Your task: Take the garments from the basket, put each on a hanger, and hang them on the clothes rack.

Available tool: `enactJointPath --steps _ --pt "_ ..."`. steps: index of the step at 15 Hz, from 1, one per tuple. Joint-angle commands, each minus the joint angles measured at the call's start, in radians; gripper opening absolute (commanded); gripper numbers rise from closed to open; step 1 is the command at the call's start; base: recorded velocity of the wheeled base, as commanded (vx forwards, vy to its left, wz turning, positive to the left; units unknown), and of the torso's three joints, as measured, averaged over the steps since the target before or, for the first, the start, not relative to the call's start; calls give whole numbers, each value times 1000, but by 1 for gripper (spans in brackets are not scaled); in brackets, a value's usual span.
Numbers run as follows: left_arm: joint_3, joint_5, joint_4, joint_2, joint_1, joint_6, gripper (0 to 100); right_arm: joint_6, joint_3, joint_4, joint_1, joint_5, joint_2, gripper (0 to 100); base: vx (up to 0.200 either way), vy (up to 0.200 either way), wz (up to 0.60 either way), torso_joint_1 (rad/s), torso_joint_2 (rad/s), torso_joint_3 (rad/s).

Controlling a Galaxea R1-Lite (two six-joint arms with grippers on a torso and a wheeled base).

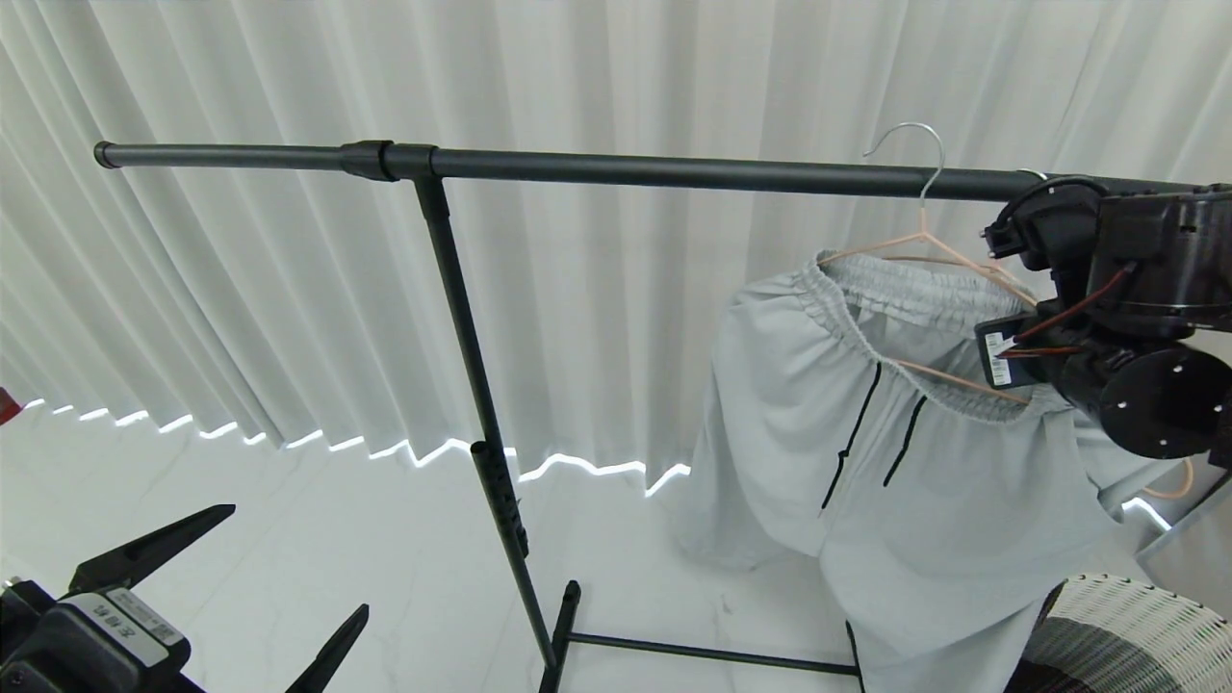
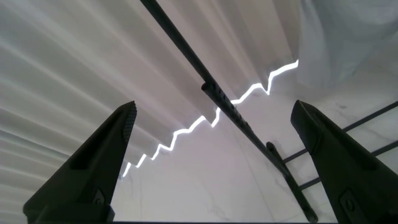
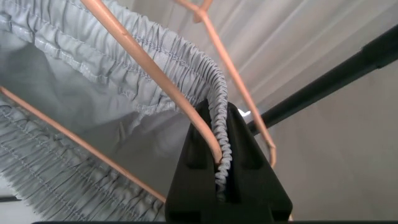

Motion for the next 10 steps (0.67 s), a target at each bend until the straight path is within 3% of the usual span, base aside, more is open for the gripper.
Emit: enactJointPath --steps 1,7,10 --pt "0 2 -1 3 0 0 100 1 -1 -1 4 -2 27 0 0 0 0 0 0 0" --pt "0 2 -1 3 0 0 100 1 -5 -4 20 -2 39 0 0 0 0 0 0 0" --pt "0 1 -1 3 0 0 100 1 -8 -5 72 0 46 0 0 0 0 0 0 0"
